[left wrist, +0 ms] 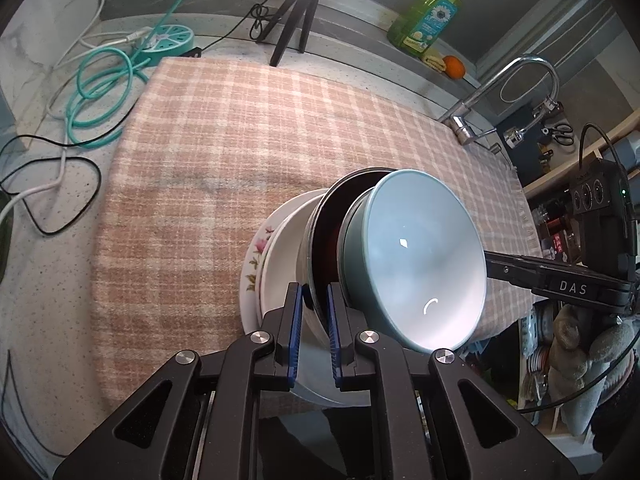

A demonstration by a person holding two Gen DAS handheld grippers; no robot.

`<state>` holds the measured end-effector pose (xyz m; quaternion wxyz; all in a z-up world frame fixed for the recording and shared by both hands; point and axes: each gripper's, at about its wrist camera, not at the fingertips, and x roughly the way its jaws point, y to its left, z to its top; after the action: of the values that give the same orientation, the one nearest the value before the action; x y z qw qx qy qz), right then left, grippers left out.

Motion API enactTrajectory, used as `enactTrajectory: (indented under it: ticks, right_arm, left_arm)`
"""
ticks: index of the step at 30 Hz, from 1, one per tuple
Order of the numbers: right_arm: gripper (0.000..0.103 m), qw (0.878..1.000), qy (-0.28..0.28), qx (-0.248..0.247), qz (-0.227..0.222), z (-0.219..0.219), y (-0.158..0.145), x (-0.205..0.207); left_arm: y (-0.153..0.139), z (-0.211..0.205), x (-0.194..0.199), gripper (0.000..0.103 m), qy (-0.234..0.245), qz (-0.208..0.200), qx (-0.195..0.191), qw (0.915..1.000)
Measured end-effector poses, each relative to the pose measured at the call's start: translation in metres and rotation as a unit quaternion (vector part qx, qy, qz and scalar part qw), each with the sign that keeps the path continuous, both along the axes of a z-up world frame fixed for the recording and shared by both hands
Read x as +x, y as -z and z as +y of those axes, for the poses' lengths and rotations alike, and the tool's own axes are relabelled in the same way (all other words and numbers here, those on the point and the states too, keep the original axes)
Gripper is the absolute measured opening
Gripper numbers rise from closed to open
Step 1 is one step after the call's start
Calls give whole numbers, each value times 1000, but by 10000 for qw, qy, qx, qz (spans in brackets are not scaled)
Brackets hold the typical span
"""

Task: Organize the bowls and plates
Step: 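Carry the nested bowl stack over the plate stack with both grippers, then lower the bowl stack onto the plates and open both grippers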

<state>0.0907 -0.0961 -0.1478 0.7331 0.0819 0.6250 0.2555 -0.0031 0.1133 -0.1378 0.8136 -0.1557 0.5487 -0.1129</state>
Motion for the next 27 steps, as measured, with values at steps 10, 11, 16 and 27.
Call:
enactTrajectory:
  ticks: [10,11,16,27]
  right_arm:
    - [17,9991,-11,-310,-281,4,-7,-8]
    - [17,9992,4,-288,-285,2,-8,-8]
    - [19,9987,61,-294,-407,-9,-15,-10]
    - [33,9954,-15,-241,-926,-35,-37,-21]
  left_arm:
    - [-1,3,-3,14,68,-55,76,9999]
    - [-3,3,-4,14,49,-75,95,9999]
    - [-11,7,-9,23,-86,-152,315,9993]
    - [-29,13,-32,28,-743,-319,640,9947]
